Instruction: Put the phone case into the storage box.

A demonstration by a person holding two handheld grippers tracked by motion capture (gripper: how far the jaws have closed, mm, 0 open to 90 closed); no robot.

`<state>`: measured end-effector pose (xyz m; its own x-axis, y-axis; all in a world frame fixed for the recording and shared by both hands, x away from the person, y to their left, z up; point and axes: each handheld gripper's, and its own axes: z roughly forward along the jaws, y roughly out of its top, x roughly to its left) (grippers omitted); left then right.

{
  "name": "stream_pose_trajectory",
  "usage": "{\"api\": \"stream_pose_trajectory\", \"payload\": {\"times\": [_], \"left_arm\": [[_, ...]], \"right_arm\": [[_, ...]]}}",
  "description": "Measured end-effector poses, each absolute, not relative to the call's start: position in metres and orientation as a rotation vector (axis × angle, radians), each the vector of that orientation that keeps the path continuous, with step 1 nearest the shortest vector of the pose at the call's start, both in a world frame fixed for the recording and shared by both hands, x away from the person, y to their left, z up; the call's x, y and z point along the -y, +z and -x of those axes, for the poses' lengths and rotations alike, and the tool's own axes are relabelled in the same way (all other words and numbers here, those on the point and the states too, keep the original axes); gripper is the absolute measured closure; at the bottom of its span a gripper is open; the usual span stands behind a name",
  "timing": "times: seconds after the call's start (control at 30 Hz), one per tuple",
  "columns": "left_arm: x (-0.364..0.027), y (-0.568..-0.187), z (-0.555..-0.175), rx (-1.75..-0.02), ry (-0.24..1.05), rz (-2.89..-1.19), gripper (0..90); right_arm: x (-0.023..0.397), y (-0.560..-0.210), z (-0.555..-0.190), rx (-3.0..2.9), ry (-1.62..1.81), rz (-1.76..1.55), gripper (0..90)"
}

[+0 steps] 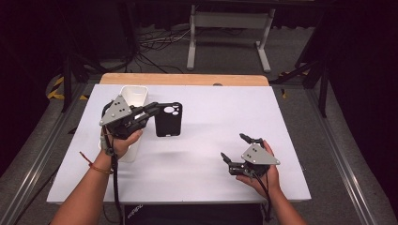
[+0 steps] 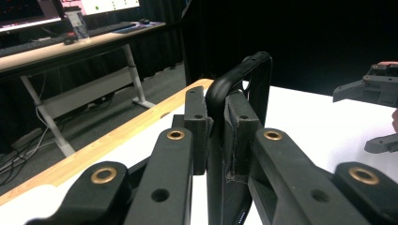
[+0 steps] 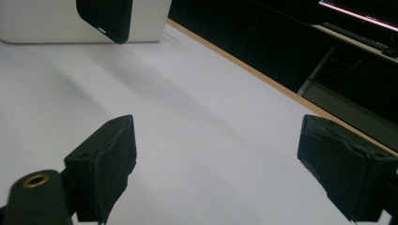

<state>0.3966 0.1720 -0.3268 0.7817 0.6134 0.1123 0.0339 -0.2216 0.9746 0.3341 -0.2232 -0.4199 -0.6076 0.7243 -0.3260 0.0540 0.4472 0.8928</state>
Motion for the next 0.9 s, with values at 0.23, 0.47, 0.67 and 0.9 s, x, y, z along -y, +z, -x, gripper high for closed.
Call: {"api": "stream_pose_trajectory", "payload": {"times": [0.23,0.47,0.67,0.9], "left_arm": [[-0.179,-0.319,-0.400,-0.498,0.600,-1.740,82.1],[-0.187,-0.315,-0.404,-0.508,0.603,-1.734,82.1],[-0.193,-0.313,-0.406,-0.513,0.602,-1.725,82.1],[-0.199,-0.308,-0.407,-0.512,0.616,-1.722,82.1]], "right_arm": [[0.224,-0.420,-0.334,-1.973,1.187,-0.661,13.3],[0.224,-0.421,-0.334,-1.979,1.185,-0.658,13.3],[0.223,-0.422,-0.334,-1.983,1.185,-0.659,13.3],[0.221,-0.423,-0.334,-1.994,1.178,-0.649,13.3]]}}
